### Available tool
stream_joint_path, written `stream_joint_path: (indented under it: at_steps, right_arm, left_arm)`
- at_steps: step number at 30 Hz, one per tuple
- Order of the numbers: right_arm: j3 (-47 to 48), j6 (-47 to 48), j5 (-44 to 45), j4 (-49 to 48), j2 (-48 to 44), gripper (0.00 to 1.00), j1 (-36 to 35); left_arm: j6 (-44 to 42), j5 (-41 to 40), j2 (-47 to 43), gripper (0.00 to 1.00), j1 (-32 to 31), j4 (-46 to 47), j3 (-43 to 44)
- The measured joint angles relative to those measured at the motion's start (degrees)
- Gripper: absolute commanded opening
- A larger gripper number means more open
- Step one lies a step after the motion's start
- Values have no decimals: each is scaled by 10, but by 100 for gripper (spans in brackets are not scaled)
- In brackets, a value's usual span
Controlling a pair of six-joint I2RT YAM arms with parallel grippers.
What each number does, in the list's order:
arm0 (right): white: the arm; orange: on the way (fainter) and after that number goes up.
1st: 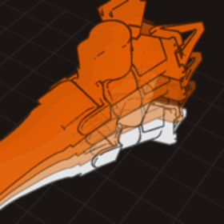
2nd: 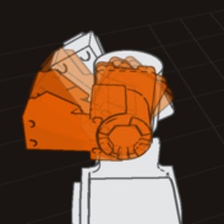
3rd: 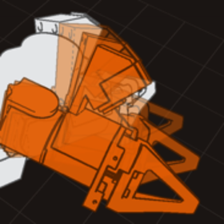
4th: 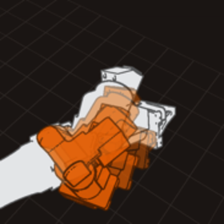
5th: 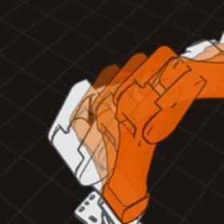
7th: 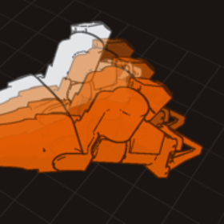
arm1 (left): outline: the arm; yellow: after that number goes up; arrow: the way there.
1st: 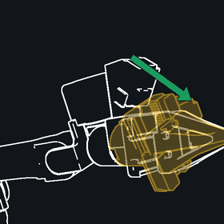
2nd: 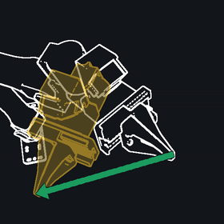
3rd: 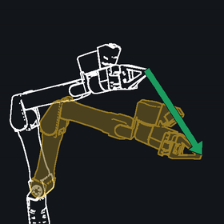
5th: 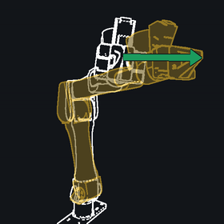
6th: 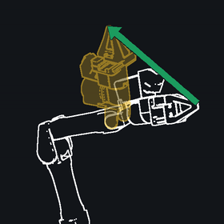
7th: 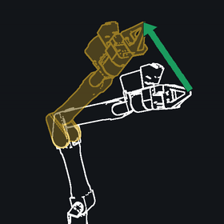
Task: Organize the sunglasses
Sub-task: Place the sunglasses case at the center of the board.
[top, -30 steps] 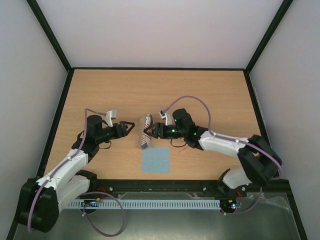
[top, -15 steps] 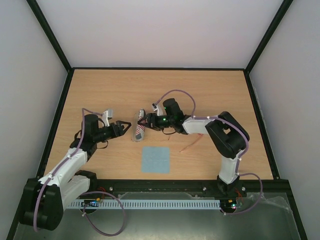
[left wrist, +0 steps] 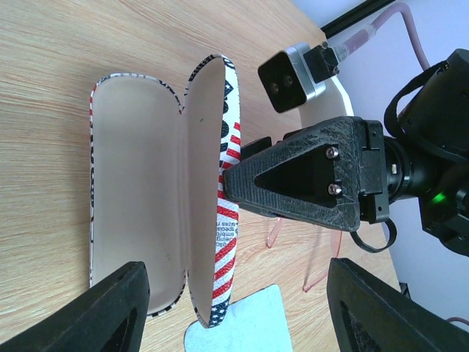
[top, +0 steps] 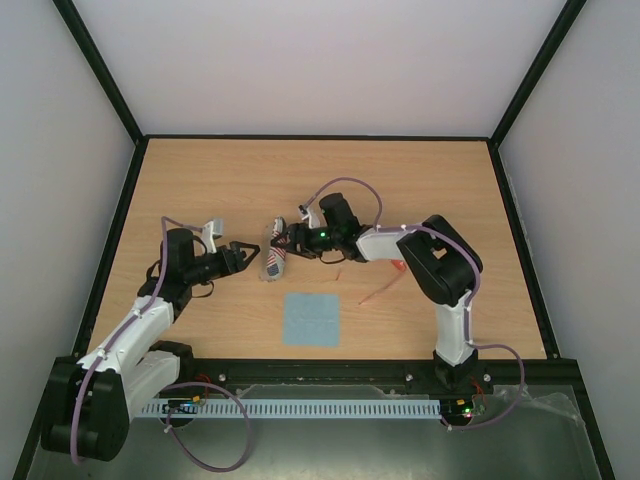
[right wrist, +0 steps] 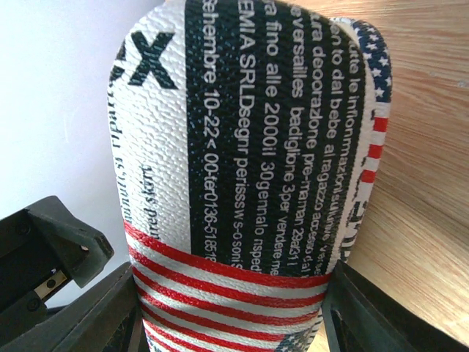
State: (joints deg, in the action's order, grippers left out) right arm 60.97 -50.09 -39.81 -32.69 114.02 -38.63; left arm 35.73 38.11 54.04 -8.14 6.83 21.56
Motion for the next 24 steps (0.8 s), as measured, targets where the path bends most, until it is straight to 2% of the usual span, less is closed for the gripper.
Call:
stream_joint_path:
  at_steps: [15,17,24]
  right_arm:
    - [12,23,6,35,12,79,1]
    - [12,30,10,44,11,86,1]
    - [-1,60,36,86,-17,91,1]
  left_arm:
    - [1,0,-2,69,1,1,-8]
    - [3,0,-4,69,1,0,-11]
    - [6,0,-7,69,2,1,-14]
